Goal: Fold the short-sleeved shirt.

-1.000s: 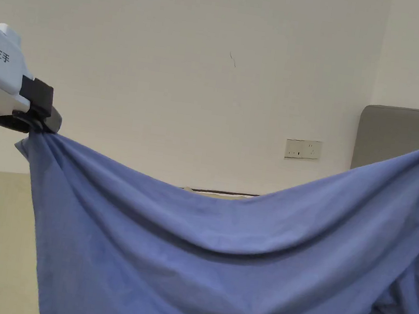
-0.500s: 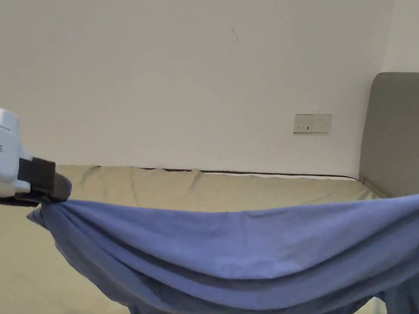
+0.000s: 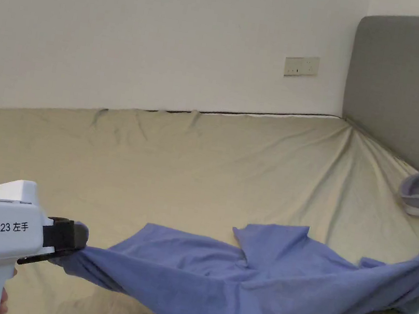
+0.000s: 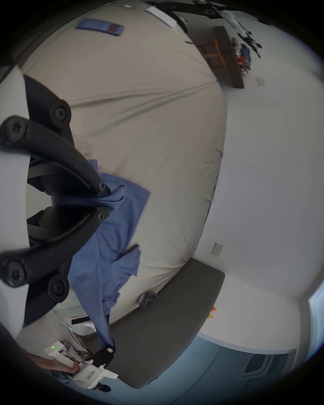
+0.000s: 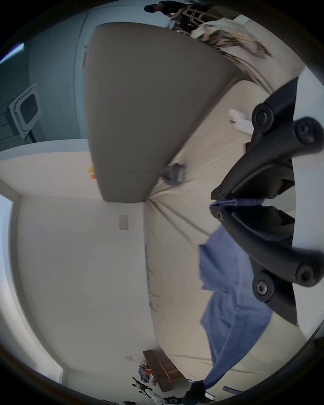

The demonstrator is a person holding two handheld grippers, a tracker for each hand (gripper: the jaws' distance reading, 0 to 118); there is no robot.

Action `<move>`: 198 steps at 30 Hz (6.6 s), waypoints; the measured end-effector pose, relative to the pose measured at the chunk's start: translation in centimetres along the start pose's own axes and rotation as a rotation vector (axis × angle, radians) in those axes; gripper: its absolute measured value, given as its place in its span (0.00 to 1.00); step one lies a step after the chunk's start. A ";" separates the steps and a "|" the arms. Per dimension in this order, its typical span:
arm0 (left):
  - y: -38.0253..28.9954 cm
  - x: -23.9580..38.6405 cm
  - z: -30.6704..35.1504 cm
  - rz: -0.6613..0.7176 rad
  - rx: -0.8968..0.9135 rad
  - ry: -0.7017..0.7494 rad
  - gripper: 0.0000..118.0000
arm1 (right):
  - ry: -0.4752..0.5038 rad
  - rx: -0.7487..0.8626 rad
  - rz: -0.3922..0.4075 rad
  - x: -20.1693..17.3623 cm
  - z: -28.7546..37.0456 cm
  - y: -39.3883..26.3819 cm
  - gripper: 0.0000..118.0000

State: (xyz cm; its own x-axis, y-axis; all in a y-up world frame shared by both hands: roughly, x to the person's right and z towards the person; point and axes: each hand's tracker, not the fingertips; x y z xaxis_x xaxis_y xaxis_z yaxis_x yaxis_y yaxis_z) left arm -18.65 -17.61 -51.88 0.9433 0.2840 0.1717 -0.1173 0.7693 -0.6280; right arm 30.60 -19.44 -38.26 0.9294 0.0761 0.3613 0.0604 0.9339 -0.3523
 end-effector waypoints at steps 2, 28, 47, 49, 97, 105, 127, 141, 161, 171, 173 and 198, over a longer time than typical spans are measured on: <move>-2.4 -1.0 0.3 0.039 -0.057 0.022 0.04 | -0.023 -0.093 0.009 -0.1 0.6 -2.2 0.03; -5.3 -1.4 5.9 0.013 0.055 0.139 0.52 | 0.245 0.047 0.006 -3.7 3.8 -0.7 0.47; -10.0 -8.0 -5.7 0.049 -0.240 0.395 0.89 | 0.507 -0.128 0.023 -9.0 -5.0 -0.9 0.00; -10.5 -8.5 -7.1 0.065 -0.277 0.394 0.89 | 0.512 -0.133 0.005 -9.0 -5.6 -0.8 0.00; -5.8 -6.2 -9.0 0.264 -0.113 0.014 0.04 | 0.422 -0.238 0.074 -8.6 -25.9 4.3 0.01; 6.6 -3.9 -0.5 0.162 0.131 -0.026 0.03 | 0.430 0.116 -0.015 -3.4 -11.8 16.4 0.01; 28.4 5.9 4.7 -0.104 0.164 -0.114 0.03 | 0.274 0.343 -0.009 0.4 -4.9 31.2 0.01; 40.7 8.3 -2.0 -0.119 0.281 -0.076 0.03 | 0.277 0.606 -0.040 -7.4 -16.8 40.8 0.01; 21.8 4.2 -0.3 -0.102 0.196 -0.208 0.03 | 0.335 0.404 -0.032 -0.1 -8.5 21.8 0.01; 3.3 2.0 6.7 -0.041 0.137 -0.144 0.03 | 0.191 0.202 -0.143 3.9 3.2 3.7 0.01; -0.5 0.9 7.0 0.039 0.103 -0.150 0.03 | 0.159 0.130 -0.154 3.9 4.2 0.6 0.01; -13.2 -1.9 4.2 0.057 -0.135 0.126 0.71 | 0.001 -0.233 -0.012 2.9 5.6 -10.4 0.96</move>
State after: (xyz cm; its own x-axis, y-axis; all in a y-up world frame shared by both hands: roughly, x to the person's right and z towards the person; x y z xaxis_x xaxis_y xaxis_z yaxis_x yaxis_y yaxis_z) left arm -20.18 -25.85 -40.71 0.9687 0.2447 0.0418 -0.1371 0.6677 -0.7317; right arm 30.65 -26.93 -28.69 0.9284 0.0655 0.3658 0.1536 0.8287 -0.5382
